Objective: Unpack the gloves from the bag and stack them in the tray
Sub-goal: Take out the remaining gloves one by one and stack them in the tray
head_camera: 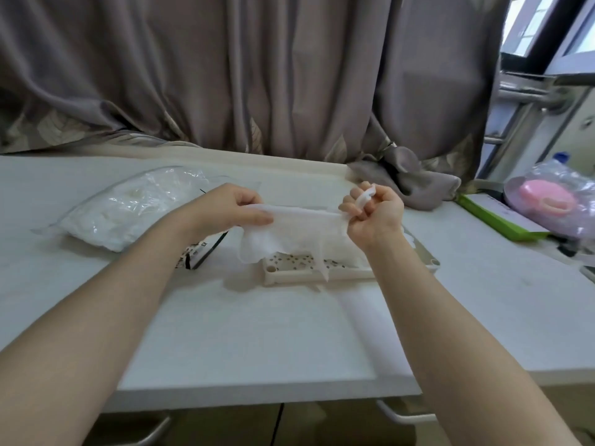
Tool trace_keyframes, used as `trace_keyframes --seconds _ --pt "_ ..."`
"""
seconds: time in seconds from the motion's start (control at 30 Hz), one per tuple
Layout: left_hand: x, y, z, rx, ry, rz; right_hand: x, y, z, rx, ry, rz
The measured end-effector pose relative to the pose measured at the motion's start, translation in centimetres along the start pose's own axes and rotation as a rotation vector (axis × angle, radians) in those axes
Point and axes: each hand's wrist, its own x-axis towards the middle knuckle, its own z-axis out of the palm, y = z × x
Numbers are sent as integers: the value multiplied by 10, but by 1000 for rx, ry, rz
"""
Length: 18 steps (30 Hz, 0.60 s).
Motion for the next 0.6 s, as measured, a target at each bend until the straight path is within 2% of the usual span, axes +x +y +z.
trace_keyframes --seconds 0.07,0.13,0.17,0.2,0.23,0.27,0.33,0.4,0.5,0.6 --pt "-1 4 1 -145 -76 -4 2 -8 -13 -190 150 61" --pt "2 7 5 -253 -112 -1 2 -13 -17 -599 258 58" --pt "3 11 8 -285 -133 -4 0 -15 -18 -847 282 -2" --pt "5 13 12 -299 -156 -2 -2 -15 -17 -1048 251 -106" --pt "6 16 16 -295 -181 1 -5 -14 -14 -1164 147 -191" --pt "8 21 19 -280 -202 2 -7 -15 -11 -1215 -27 -215" --pt "8 30 26 -257 -227 16 -12 -16 -5 -1203 -405 -64" --pt "10 37 29 -257 -217 42 -14 -17 0 -1145 -613 137" --pt "12 46 29 -352 -154 48 -13 -22 -1 -1218 -638 204" --pt "15 51 34 -389 -137 25 -11 -41 -15 -1099 -595 319"
